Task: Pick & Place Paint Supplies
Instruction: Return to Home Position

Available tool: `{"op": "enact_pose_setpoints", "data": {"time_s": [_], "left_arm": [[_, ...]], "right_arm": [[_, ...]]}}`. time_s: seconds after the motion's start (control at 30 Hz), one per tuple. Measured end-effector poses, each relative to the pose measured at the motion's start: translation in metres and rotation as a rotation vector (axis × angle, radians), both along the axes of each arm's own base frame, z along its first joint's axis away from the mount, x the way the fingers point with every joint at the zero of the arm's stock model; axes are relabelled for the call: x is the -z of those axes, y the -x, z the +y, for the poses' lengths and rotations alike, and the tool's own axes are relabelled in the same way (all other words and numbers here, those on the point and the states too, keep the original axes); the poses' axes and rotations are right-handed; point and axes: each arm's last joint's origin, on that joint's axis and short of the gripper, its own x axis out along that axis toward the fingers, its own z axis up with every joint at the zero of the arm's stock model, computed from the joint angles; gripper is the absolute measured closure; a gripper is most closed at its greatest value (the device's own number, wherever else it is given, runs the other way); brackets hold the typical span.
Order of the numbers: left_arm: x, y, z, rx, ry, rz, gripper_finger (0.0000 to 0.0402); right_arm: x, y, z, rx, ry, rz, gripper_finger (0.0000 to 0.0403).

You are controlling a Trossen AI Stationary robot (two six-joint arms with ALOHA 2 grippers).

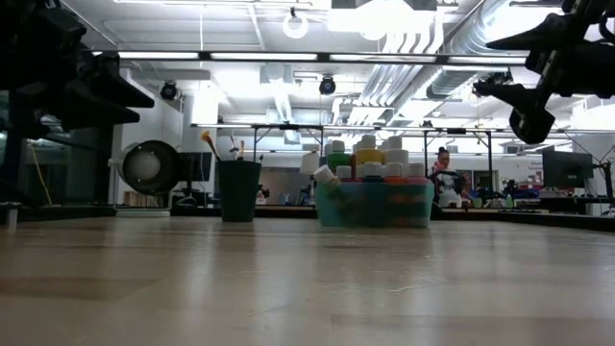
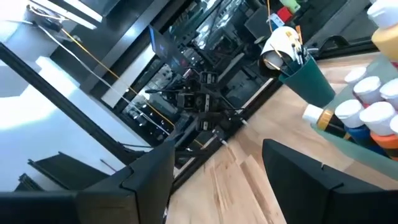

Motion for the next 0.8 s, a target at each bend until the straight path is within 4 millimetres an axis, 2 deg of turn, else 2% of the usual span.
{"op": "enact_pose_setpoints", "data": {"time_s": [0.8], "left_arm": [[0.0005,0.0002,0.0,0.0,0.0,0.006,0.019]], "right_arm": [[0.0047,-0.0021,0.0001,0.0,0.0,0.051,0.0166]]}}
